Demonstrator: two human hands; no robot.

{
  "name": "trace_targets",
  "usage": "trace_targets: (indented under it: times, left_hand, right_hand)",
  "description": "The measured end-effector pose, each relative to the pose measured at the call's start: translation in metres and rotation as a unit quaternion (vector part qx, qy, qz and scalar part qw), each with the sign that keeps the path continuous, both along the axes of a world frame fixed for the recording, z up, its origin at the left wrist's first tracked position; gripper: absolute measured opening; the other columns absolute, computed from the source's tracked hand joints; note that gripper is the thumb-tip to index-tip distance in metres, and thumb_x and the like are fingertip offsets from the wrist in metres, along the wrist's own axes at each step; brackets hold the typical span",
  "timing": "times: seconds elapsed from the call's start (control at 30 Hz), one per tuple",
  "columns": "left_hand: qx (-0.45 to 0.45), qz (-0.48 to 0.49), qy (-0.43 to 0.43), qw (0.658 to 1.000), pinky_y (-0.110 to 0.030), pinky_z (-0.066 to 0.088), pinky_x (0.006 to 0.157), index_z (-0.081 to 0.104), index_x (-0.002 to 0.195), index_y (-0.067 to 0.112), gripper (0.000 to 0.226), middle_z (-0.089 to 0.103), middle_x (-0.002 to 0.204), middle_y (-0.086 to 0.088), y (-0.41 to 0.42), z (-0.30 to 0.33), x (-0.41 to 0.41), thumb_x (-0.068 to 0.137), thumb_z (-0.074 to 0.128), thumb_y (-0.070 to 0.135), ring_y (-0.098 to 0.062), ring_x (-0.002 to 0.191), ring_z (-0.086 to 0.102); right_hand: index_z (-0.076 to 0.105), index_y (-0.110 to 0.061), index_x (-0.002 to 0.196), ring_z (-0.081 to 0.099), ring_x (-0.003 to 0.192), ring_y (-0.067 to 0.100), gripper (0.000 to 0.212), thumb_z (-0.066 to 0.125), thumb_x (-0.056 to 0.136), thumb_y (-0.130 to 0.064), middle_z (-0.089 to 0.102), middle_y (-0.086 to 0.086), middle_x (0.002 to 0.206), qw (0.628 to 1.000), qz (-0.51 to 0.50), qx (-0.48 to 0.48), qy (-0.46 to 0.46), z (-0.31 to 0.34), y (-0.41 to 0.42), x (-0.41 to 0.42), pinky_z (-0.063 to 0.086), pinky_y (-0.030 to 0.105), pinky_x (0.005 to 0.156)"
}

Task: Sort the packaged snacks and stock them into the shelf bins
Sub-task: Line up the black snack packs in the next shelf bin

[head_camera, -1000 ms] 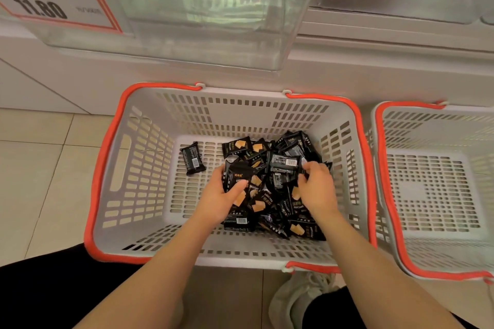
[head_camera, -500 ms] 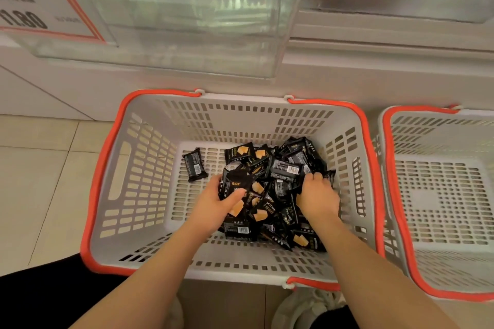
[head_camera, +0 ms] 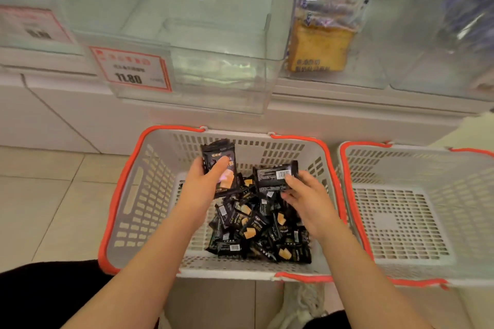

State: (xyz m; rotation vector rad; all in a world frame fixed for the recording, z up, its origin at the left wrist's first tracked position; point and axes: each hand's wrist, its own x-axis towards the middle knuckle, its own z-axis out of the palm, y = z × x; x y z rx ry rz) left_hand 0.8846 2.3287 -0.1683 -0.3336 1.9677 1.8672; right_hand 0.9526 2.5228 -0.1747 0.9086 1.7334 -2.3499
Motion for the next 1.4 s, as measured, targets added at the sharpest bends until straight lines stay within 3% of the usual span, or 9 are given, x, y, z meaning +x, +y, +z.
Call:
trace_targets:
  times: [0.13,0.23,0.4,0.47,0.6,0.7,0.93,1.1,1.4]
  left_hand:
    - [-0.087,-0.06,0.119,0.987,-0.025,0.045,0.078,0.052,0.101,0.039,0.022,0.062,0.1,0.017,-0.011,0.044,0.007,0.082,0.062,0.046,-0.004,0.094,0.059]
    - [-0.147,-0.076,0.185,0.969,-0.019,0.043,0.071,0.049,0.113,0.031,0.034,0.06,0.096,0.02,-0.023,0.075,0.01,0.083,0.062,0.044,0.0,0.089,0.057]
    - [0.012,-0.049,0.041,0.998,-0.048,0.044,0.099,0.055,0.124,0.014,0.046,0.062,0.12,-0.012,-0.032,0.116,0.017,0.091,0.048,0.046,-0.028,0.109,0.059]
    - [0.079,-0.048,0.008,0.996,-0.049,0.045,0.098,0.059,0.122,0.013,0.05,0.065,0.117,-0.014,-0.035,0.129,0.018,0.093,0.042,0.05,-0.03,0.109,0.061]
    - [0.144,-0.05,0.021,0.988,-0.04,0.052,0.087,0.065,0.111,0.018,0.044,0.073,0.1,-0.006,-0.045,0.146,0.018,0.093,0.041,0.05,-0.022,0.096,0.067]
    - [0.106,-0.068,0.087,0.988,-0.042,0.048,0.094,0.061,0.115,0.025,0.039,0.071,0.106,0.0,-0.05,0.153,0.019,0.088,0.05,0.05,-0.019,0.103,0.064]
    - [0.045,-0.083,0.264,0.96,-0.009,0.048,0.066,0.054,0.102,0.045,0.035,0.068,0.098,0.021,-0.054,0.174,0.006,0.071,0.064,0.058,0.006,0.088,0.064]
    - [0.025,-0.091,0.333,0.938,-0.005,0.045,0.064,0.056,0.102,0.042,0.02,0.067,0.094,0.026,-0.068,0.194,-0.022,0.085,0.062,0.032,0.007,0.086,0.063]
    - [0.106,-0.185,0.276,0.937,-0.015,0.05,0.057,0.066,0.091,0.025,0.019,0.069,0.073,0.01,-0.094,0.253,-0.087,0.094,0.047,0.022,-0.003,0.064,0.063]
  right_hand:
    - [0.068,-0.022,0.092,0.061,0.079,0.012,0.01,0.059,0.09,-0.017,0.069,0.001,0.093,0.998,0.002,0.033,0.05,0.062,-0.025,-0.005,0.048,0.02,0.062]
    - [0.064,-0.028,0.087,0.061,0.072,0.0,0.008,0.059,0.09,-0.023,0.067,-0.009,0.085,0.956,-0.001,0.251,0.154,0.104,-0.055,-0.002,0.046,0.011,0.058]
    - [0.07,-0.004,0.099,0.063,0.091,0.02,0.02,0.059,0.085,-0.014,0.068,0.006,0.097,0.625,0.033,0.657,0.422,0.144,-0.099,0.008,0.053,0.03,0.08]
    - [0.071,-0.001,0.099,0.065,0.093,0.029,0.021,0.059,0.083,-0.008,0.068,0.013,0.101,0.584,0.06,0.686,0.43,0.148,-0.109,0.01,0.056,0.037,0.074]
    - [0.068,-0.003,0.105,0.056,0.113,0.024,0.025,0.062,0.083,-0.011,0.061,0.011,0.117,0.633,0.124,0.629,0.434,0.152,-0.108,0.014,0.052,0.034,0.09]
    - [0.067,-0.01,0.105,0.045,0.122,0.004,0.03,0.063,0.082,-0.028,0.052,-0.002,0.126,0.733,0.153,0.51,0.422,0.163,-0.107,0.014,0.035,0.016,0.103]
    - [0.051,-0.033,0.118,0.058,0.098,-0.007,0.038,0.067,0.084,-0.032,0.059,-0.017,0.111,0.965,0.028,0.175,0.195,0.195,-0.117,-0.005,0.049,0.017,0.076]
    - [0.061,-0.037,0.1,0.064,0.094,0.002,0.013,0.06,0.088,-0.031,0.069,-0.015,0.099,0.948,0.084,0.227,0.205,0.217,-0.111,-0.017,0.051,0.029,0.085]
    - [0.058,-0.033,0.115,0.056,0.084,0.01,0.037,0.067,0.08,-0.034,0.06,-0.007,0.097,0.752,0.27,0.594,0.089,0.287,-0.065,-0.08,0.042,0.023,0.066]
